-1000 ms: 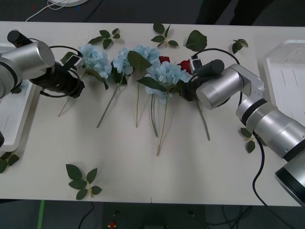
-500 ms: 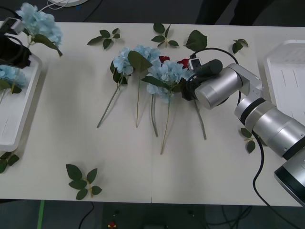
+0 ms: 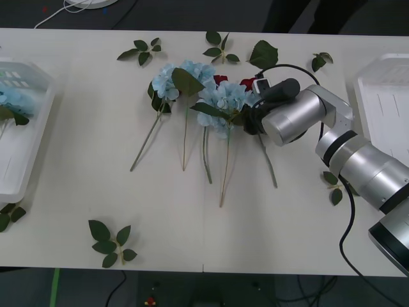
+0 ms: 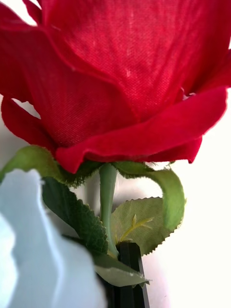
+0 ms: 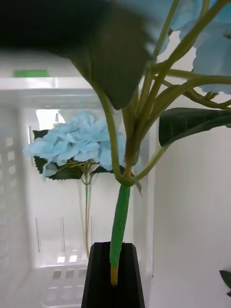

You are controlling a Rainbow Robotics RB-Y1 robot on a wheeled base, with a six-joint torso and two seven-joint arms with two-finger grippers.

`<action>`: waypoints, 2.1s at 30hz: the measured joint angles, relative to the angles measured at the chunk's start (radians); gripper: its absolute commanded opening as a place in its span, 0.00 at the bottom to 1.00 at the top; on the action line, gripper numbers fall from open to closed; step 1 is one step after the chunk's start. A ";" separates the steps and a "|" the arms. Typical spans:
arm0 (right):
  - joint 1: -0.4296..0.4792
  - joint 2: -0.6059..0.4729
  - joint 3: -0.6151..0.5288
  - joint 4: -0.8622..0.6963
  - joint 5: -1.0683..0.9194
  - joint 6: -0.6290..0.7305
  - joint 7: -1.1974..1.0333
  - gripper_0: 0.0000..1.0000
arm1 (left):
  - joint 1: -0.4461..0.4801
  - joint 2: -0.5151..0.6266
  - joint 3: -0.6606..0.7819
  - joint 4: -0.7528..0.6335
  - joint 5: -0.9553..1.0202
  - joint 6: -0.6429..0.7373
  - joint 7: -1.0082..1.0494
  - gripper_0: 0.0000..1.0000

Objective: Place the red flowers into the right box and the blue flowers into the left box. If a person shows an open palm, hand one flower to the person first, then continue sorting.

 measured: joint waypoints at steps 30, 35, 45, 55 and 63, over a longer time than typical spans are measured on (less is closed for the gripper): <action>0.229 -0.431 -0.346 -0.621 -0.373 0.303 0.000 0.94 | 0.519 -0.090 0.000 0.004 0.271 -0.828 -0.072 0.00; 0.241 -0.437 -0.348 -0.622 -0.365 0.303 0.000 1.00 | 0.568 -0.147 0.000 0.001 0.304 -0.916 -0.072 0.00; 0.241 -0.431 -0.348 -0.623 -0.282 0.301 -0.042 1.00 | 0.573 -0.165 0.000 -0.001 0.304 -0.920 -0.072 0.00; 0.241 -0.381 -0.369 -0.558 -0.110 0.301 -0.084 1.00 | 0.573 -0.165 0.000 -0.006 0.307 -0.920 -0.073 0.04; 0.290 -0.380 -0.368 -0.522 -0.162 0.272 -0.079 1.00 | 0.573 -0.166 0.000 -0.010 0.316 -0.920 -0.073 0.98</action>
